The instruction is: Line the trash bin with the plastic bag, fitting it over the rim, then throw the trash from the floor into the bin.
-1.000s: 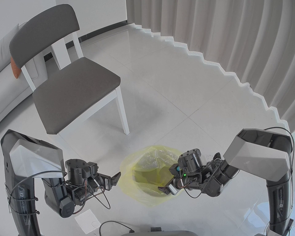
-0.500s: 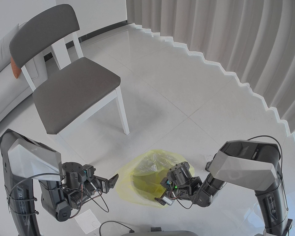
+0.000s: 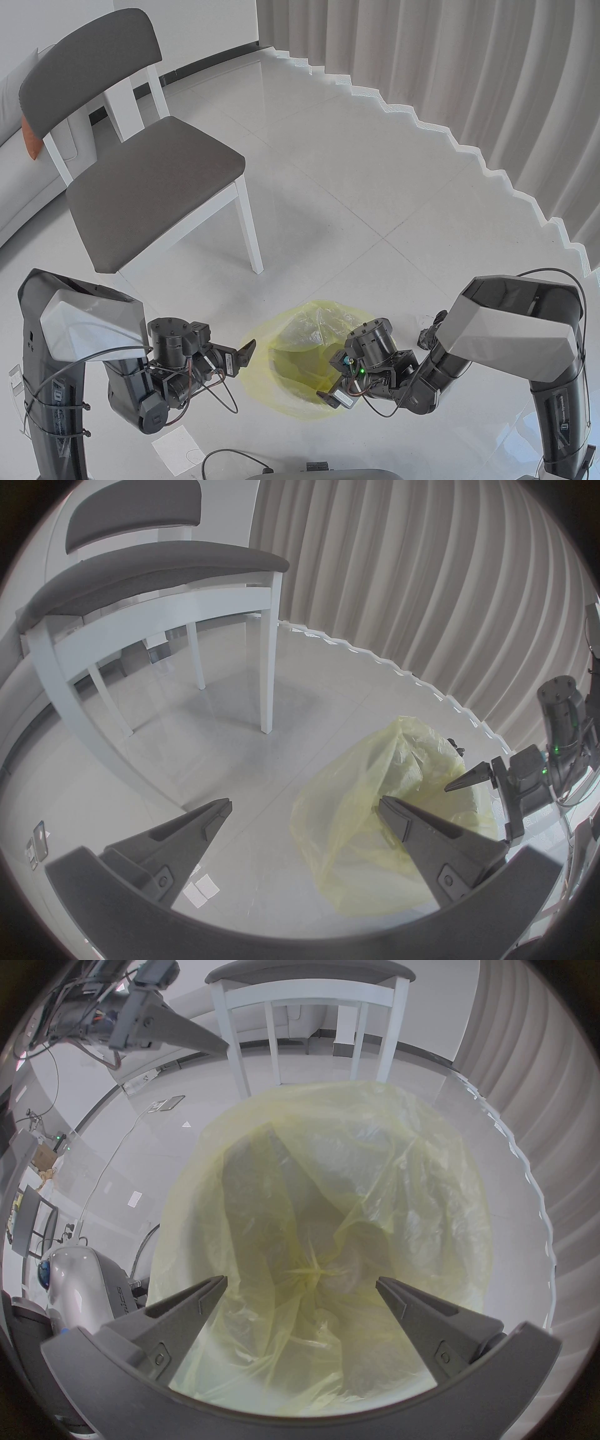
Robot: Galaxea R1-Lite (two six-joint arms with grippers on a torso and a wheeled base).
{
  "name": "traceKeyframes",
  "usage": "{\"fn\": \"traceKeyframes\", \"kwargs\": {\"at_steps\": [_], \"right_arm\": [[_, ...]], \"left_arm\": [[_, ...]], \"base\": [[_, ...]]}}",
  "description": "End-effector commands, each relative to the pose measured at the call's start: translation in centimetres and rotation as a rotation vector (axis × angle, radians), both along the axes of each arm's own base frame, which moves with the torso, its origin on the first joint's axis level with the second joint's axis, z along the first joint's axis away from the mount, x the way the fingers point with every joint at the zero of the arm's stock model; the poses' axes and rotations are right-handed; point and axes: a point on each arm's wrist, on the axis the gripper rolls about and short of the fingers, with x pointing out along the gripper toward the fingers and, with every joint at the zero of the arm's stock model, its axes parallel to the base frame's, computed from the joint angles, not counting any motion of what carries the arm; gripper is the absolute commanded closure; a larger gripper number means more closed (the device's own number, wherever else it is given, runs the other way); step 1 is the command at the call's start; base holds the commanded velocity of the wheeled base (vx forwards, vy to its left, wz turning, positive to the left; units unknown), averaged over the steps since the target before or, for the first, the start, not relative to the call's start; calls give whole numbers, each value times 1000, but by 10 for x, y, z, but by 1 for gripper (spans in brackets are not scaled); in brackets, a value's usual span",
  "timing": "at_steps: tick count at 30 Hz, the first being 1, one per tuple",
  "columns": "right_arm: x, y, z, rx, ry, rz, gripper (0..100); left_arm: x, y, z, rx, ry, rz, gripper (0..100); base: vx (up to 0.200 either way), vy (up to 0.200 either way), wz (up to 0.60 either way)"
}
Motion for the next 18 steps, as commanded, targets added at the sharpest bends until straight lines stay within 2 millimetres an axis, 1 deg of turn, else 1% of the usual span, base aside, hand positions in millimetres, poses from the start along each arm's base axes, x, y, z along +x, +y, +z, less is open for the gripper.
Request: {"fn": "traceKeyframes", "kwargs": {"at_steps": [1,2,6,8,9,10,11,12,13,14,18], "right_arm": [[2,-9,32,39,-53,-26,0],[3,-11,42,57,-71,-35,0],[5,-22,64,85,-109,-64,0],[2,-32,75,94,-120,-83,0],[2,-33,76,95,-121,-84,0],[2,-43,84,101,-131,-107,0],[2,-43,84,101,-131,-107,0],[2,-63,96,123,-146,-167,0],[2,-63,96,123,-146,-167,0],[-2,-78,104,160,-148,-223,0],[-6,-104,112,206,-138,-323,0]], "left_arm": [[23,-23,2,-11,-16,-41,0],[30,-32,6,-9,-15,-56,0],[43,-50,16,-6,-23,-91,0],[48,-58,20,-8,-33,-103,0],[49,-58,21,-8,-33,-105,0],[50,-63,23,-10,-38,-114,0],[50,-63,23,-10,-38,-114,0],[49,-70,29,-10,-48,-131,0],[49,-70,29,-10,-48,-131,0],[46,-75,32,3,-55,-151,0],[48,-80,31,35,-61,-192,0]], "base": [[0,0,0],[0,0,0],[0,0,0],[0,0,0],[0,0,0],[0,0,0],[0,0,0],[0,0,0],[0,0,0],[0,0,0],[0,0,0]]}}
